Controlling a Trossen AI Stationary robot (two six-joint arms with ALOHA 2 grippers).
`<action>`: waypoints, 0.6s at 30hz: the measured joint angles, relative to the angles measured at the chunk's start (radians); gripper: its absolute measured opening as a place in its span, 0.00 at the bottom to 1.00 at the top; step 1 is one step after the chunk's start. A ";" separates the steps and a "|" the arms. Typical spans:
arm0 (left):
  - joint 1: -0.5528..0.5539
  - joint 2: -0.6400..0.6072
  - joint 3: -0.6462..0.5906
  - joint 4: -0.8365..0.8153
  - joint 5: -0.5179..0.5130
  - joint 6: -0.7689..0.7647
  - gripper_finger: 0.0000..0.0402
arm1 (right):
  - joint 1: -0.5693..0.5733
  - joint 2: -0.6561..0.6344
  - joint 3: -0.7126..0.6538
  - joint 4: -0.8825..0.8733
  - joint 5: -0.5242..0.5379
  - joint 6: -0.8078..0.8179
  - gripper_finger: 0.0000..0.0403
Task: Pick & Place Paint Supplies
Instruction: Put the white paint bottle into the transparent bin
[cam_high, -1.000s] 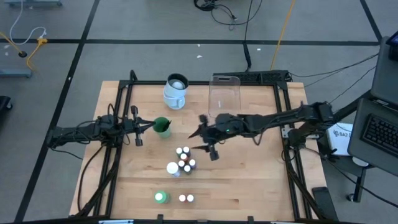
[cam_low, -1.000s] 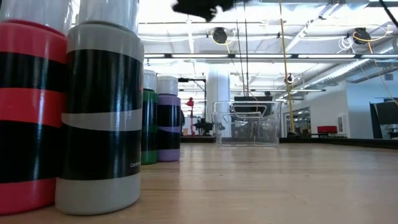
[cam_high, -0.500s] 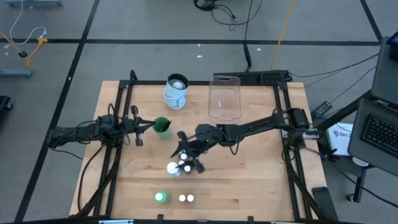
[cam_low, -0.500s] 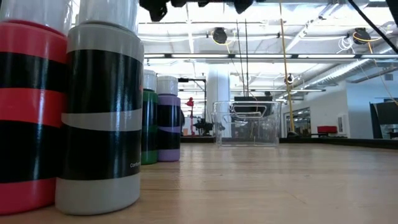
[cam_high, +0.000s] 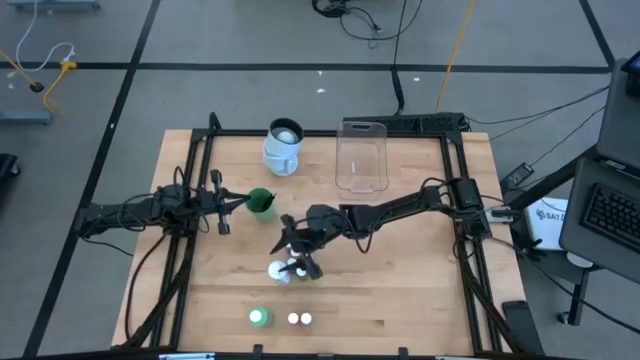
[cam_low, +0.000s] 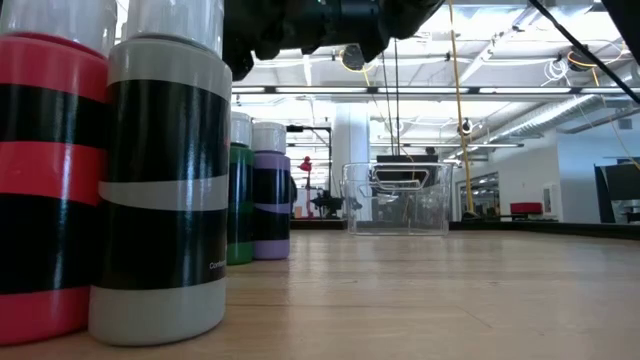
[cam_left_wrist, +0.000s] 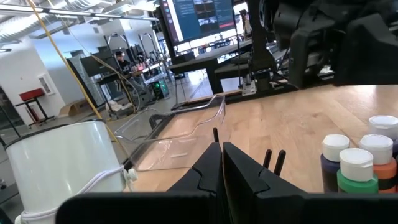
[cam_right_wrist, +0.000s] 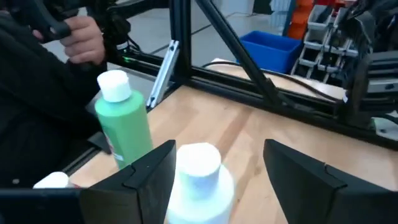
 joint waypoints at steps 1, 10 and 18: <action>0.000 0.000 0.000 0.000 0.000 0.000 0.05 | 0.004 0.000 0.000 -0.002 0.003 -0.001 0.59; 0.000 0.000 0.000 -0.001 0.000 0.001 0.05 | 0.008 0.049 -0.001 0.017 0.015 0.012 0.59; 0.000 0.000 0.000 -0.003 -0.001 0.001 0.05 | 0.011 0.071 0.000 0.048 0.026 -0.003 0.59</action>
